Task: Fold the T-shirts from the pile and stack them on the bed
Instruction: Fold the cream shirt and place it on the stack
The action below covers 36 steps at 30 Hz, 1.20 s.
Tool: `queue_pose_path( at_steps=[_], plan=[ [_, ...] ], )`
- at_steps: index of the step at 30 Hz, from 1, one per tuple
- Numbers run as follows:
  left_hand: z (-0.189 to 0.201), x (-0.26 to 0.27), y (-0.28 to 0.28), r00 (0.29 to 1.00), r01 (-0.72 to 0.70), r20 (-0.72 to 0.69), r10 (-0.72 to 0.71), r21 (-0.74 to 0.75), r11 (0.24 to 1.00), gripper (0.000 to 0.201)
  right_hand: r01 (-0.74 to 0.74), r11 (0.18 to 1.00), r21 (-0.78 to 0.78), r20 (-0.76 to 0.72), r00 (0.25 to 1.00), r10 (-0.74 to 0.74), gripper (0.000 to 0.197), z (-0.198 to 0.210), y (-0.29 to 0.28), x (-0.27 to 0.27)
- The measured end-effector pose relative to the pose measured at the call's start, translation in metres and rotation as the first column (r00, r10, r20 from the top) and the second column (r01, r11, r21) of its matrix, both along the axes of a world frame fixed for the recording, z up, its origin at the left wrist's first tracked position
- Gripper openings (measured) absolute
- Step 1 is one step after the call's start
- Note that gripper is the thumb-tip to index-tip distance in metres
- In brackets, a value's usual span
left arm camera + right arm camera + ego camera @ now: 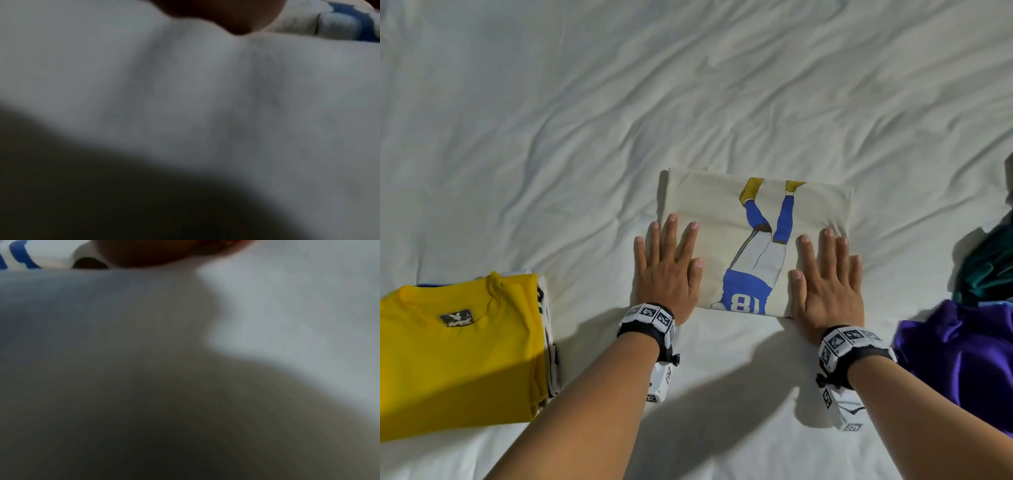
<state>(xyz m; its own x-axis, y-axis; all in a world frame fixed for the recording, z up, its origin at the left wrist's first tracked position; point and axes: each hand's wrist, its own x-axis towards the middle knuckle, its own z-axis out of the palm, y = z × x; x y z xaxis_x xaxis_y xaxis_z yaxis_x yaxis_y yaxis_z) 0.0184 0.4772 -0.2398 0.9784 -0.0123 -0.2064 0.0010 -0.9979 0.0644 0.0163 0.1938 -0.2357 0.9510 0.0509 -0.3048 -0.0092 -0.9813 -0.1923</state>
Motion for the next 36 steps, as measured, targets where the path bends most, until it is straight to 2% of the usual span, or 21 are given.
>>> queue_pose_path(
  at_steps=[5, 8, 10, 12, 13, 15, 17, 19, 21, 23, 24, 26, 28, 30, 33, 34, 36],
  plan=[
    [0.001, 0.002, 0.011, 0.996, -0.071, -0.043, 0.072, 0.028, 0.997, 0.064, 0.039, 0.999, 0.016, -0.004, 0.999, -0.039, 0.062, -0.001, -0.003, -0.002],
    [0.016, 0.006, 0.005, 0.992, -0.101, -0.07, 0.106, 0.065, 0.993, 0.067, 0.061, 0.992, 0.108, -0.024, 0.998, -0.059, 0.066, 0.006, -0.006, 0.001],
    [0.034, 0.01, -0.011, 0.992, -0.116, -0.043, 0.12, 0.085, 0.99, 0.068, 0.195, 0.954, 0.226, 0.023, 0.978, -0.206, 0.071, 0.019, -0.012, -0.001],
    [0.057, 0.015, -0.04, 0.996, -0.086, 0.02, 0.086, 0.018, 0.996, 0.065, 0.402, 0.869, 0.289, 0.034, 0.903, -0.429, 0.063, 0.037, -0.017, -0.007],
    [0.067, 0.019, -0.059, 0.999, -0.021, 0.044, 0.022, -0.034, 0.999, 0.058, 0.477, 0.83, 0.288, -0.008, 0.868, -0.496, 0.058, 0.044, -0.017, -0.012],
    [0.081, 0.029, -0.1, 0.989, 0.144, 0.047, -0.138, -0.137, 0.98, 0.035, 0.54, 0.81, 0.227, -0.135, 0.842, -0.523, 0.055, 0.054, -0.015, -0.021],
    [0.093, 0.043, -0.139, 0.979, 0.186, -0.04, -0.199, -0.225, 0.957, 0.031, 0.524, 0.832, 0.181, -0.225, 0.846, -0.484, 0.059, 0.054, -0.014, -0.026],
    [0.098, 0.059, -0.173, 0.953, 0.157, -0.221, -0.206, -0.22, 0.963, 0.046, 0.527, 0.829, 0.19, -0.283, 0.838, -0.467, 0.058, 0.048, -0.016, -0.027],
    [0.094, 0.071, -0.197, 0.902, 0.122, -0.391, -0.181, -0.172, 0.978, 0.068, 0.562, 0.789, 0.25, -0.335, 0.814, -0.474, 0.055, 0.045, -0.018, -0.026],
    [0.089, 0.078, -0.214, 0.872, 0.106, -0.466, -0.15, -0.118, 0.987, 0.078, 0.583, 0.746, 0.323, -0.363, 0.804, -0.471, 0.047, 0.046, -0.021, -0.024],
    [0.087, 0.08, -0.219, 0.867, 0.117, -0.476, -0.15, -0.099, 0.988, 0.073, 0.597, 0.714, 0.365, -0.378, 0.796, -0.472, 0.04, 0.045, -0.022, -0.024],
    [0.086, 0.078, -0.223, 0.867, 0.146, -0.466, -0.177, -0.101, 0.984, 0.048, 0.632, 0.626, 0.457, -0.405, 0.774, -0.486, 0.032, 0.045, -0.022, -0.026],
    [0.093, 0.079, -0.224, 0.864, 0.148, -0.467, -0.189, -0.122, 0.981, 0.027, 0.652, 0.506, 0.564, -0.388, 0.75, -0.535, 0.041, 0.047, -0.019, -0.031],
    [0.108, 0.084, -0.223, 0.853, 0.105, -0.493, -0.172, -0.162, 0.981, 0.023, 0.634, 0.388, 0.669, -0.354, 0.731, -0.584, 0.044, 0.056, -0.014, -0.034],
    [0.144, 0.098, -0.215, 0.857, -0.03, -0.5, -0.127, -0.295, 0.955, 0.031, 0.564, 0.216, 0.797, -0.302, 0.682, -0.666, 0.019, 0.086, -0.009, -0.03],
    [0.159, 0.102, -0.211, 0.866, -0.079, -0.487, -0.118, -0.366, 0.927, 0.029, 0.525, 0.181, 0.831, -0.274, 0.671, -0.689, 0.021, 0.1, -0.008, -0.026],
    [0.189, 0.108, -0.202, 0.887, -0.166, -0.449, -0.11, -0.531, 0.831, 0.021, 0.428, 0.162, 0.889, -0.182, 0.655, -0.733, 0.032, 0.131, -0.005, -0.016]
  ],
)
